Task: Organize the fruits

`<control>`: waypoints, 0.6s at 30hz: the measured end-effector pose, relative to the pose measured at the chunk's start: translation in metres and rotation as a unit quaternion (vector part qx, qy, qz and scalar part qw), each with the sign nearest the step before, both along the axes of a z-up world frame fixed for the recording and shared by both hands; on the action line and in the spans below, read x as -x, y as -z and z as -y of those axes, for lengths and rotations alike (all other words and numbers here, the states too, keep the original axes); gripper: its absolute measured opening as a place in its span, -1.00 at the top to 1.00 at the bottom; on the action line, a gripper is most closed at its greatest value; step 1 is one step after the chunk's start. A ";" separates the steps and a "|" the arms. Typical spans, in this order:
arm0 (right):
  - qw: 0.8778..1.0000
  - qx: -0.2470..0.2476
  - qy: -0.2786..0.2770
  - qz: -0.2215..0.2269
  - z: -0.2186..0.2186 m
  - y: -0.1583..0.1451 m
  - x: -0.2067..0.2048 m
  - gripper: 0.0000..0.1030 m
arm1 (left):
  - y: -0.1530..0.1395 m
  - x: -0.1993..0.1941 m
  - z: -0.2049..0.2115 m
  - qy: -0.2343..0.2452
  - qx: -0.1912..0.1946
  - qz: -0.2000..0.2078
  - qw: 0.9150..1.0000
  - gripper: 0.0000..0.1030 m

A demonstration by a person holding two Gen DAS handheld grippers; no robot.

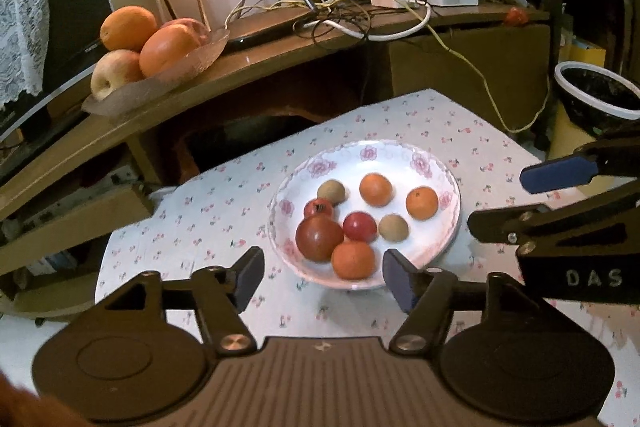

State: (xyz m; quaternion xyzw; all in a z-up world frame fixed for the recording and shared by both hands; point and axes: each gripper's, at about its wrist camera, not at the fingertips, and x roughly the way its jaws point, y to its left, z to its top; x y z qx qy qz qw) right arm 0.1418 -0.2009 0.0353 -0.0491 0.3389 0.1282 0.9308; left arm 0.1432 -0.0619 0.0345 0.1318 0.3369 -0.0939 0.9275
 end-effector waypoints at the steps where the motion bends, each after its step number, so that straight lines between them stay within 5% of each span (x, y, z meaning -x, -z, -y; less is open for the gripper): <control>1: 1.000 -0.001 0.000 0.001 0.000 0.000 0.004 -0.03 | 0.001 0.003 -0.001 -0.003 -0.002 0.000 1.000 -0.40; 10: 1.000 0.007 0.003 -0.009 -0.002 0.003 0.030 -0.07 | 0.010 0.034 -0.008 -0.024 -0.004 -0.016 1.000 -0.70; 18: 0.999 0.015 0.010 -0.027 -0.002 0.011 0.058 -0.09 | 0.013 0.059 -0.003 -0.040 -0.055 -0.004 0.998 -0.91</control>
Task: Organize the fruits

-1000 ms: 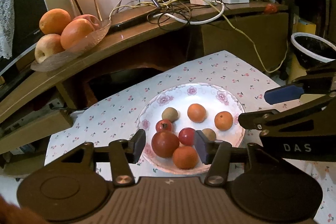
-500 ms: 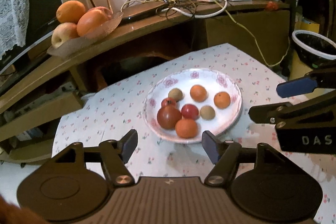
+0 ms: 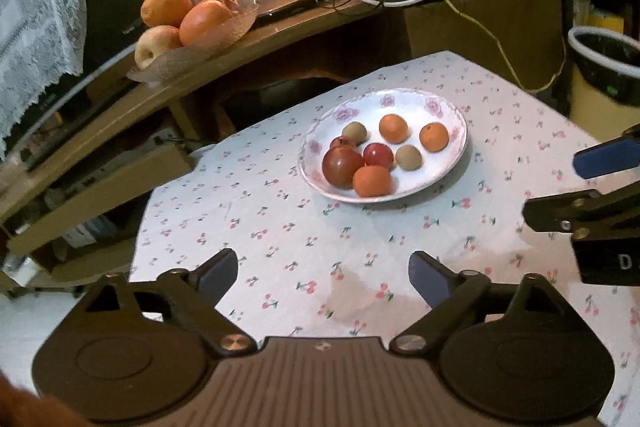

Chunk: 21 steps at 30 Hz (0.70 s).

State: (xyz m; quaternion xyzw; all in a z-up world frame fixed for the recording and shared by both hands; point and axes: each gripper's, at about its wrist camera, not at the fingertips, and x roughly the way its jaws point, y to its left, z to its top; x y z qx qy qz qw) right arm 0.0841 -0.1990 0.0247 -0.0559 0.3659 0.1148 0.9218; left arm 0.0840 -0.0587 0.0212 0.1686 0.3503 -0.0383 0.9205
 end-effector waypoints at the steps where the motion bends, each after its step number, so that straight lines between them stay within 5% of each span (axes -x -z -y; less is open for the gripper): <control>1: 1.000 0.000 0.002 -0.002 0.001 0.001 0.004 -0.09 | 0.000 0.003 0.001 0.002 -0.001 0.000 1.000 -0.92; 21: 0.999 -0.007 0.018 -0.025 0.001 0.011 0.050 -0.15 | 0.001 0.046 -0.006 -0.017 0.056 -0.046 0.997 -0.94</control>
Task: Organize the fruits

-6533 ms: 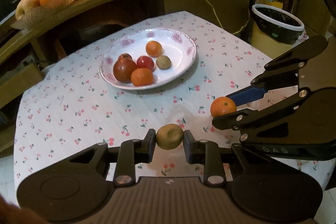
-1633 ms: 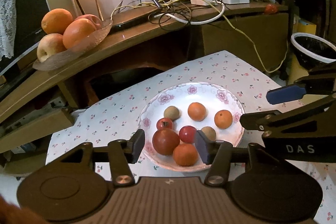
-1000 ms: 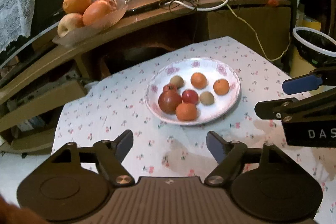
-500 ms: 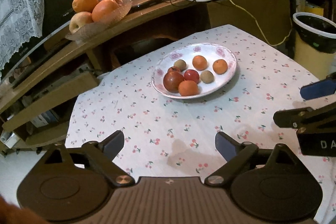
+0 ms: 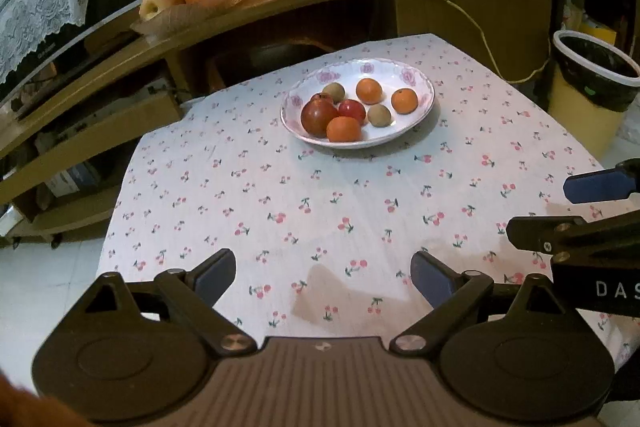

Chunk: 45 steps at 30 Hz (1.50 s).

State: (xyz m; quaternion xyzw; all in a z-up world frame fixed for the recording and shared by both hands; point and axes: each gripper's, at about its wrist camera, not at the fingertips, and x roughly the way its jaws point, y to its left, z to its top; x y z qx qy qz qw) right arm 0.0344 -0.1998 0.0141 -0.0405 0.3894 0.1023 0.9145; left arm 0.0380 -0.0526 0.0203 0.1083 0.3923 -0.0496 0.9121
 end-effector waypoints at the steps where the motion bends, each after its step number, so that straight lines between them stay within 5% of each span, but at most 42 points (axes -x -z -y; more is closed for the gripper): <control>1: 1.000 0.000 0.000 -0.001 0.000 0.000 0.001 -0.15 | 0.000 0.002 0.000 -0.001 0.001 -0.001 1.000 -0.94; 45: 1.000 -0.006 -0.011 -0.021 -0.011 0.002 0.026 -0.18 | 0.006 0.027 -0.020 -0.065 0.055 -0.032 0.996 -0.93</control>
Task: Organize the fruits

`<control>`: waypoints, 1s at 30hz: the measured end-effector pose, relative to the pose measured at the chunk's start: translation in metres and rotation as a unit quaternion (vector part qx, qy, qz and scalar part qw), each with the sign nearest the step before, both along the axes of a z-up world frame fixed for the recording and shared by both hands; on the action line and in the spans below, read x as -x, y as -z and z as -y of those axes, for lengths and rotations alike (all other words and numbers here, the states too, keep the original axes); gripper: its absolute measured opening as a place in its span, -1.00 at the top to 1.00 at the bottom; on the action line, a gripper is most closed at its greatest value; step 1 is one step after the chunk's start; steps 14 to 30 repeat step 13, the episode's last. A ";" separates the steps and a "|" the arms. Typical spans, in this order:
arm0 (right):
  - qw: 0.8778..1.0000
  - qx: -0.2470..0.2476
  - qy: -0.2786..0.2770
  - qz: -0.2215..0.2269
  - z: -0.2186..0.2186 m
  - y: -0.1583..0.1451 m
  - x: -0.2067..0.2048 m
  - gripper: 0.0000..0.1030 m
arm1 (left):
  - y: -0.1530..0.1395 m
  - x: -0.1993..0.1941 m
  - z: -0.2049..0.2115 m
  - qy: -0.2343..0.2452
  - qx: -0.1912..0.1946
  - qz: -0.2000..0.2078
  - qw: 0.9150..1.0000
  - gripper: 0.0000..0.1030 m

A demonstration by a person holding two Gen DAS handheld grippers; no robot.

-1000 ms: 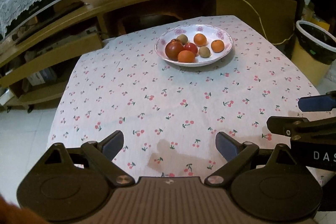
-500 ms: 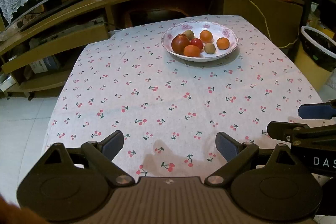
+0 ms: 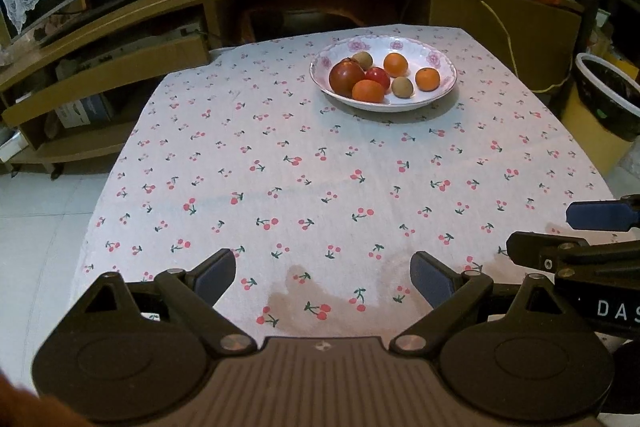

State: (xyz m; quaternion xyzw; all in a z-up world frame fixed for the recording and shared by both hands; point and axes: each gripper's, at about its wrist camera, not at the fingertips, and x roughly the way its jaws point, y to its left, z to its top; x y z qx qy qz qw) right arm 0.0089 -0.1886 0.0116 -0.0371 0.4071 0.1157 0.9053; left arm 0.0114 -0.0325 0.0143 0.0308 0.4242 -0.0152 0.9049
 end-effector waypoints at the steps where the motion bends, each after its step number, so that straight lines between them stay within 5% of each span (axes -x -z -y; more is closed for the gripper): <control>1: 1.000 0.000 0.000 0.000 0.000 0.000 0.000 -0.18 | 0.000 0.000 0.000 0.000 0.001 -0.001 1.000 -0.93; 30: 1.000 0.001 -0.001 -0.002 -0.001 0.002 -0.002 -0.19 | 0.002 -0.002 0.000 -0.002 -0.004 0.002 1.000 -0.93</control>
